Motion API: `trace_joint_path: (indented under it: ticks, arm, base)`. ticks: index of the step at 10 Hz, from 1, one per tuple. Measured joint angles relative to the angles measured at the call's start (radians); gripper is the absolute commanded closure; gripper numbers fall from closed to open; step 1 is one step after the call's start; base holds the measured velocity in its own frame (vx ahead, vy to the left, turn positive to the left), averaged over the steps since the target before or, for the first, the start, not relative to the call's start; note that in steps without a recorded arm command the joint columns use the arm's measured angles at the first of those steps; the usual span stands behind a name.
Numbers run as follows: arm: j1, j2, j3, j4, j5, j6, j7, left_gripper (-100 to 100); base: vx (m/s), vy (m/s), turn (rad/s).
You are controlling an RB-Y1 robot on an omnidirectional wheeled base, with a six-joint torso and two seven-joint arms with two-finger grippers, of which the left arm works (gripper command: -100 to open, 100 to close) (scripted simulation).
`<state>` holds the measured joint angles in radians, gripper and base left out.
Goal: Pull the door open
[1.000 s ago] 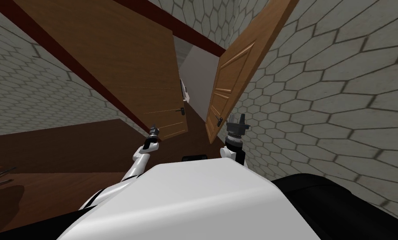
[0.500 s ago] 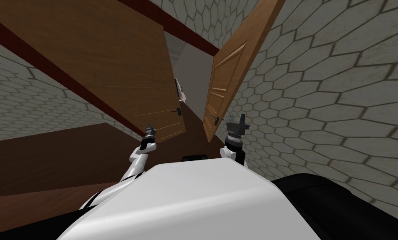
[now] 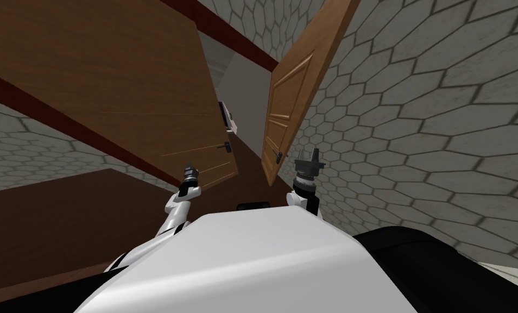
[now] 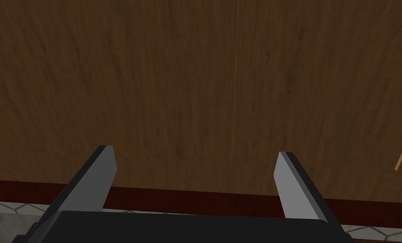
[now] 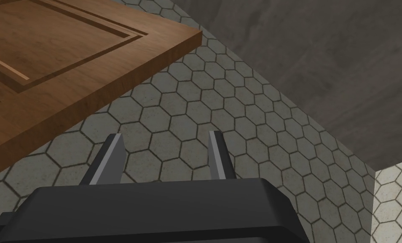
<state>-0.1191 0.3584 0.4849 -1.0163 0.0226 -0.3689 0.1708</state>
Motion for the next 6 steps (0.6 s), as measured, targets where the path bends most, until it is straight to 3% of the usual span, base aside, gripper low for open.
trace_joint_path:
  ticks: [6]
  arm:
    - [-0.012, -0.024, 0.109, 0.013, -0.044, 0.002, -0.01, -100]
  base:
    - [0.126, -0.005, -0.133]
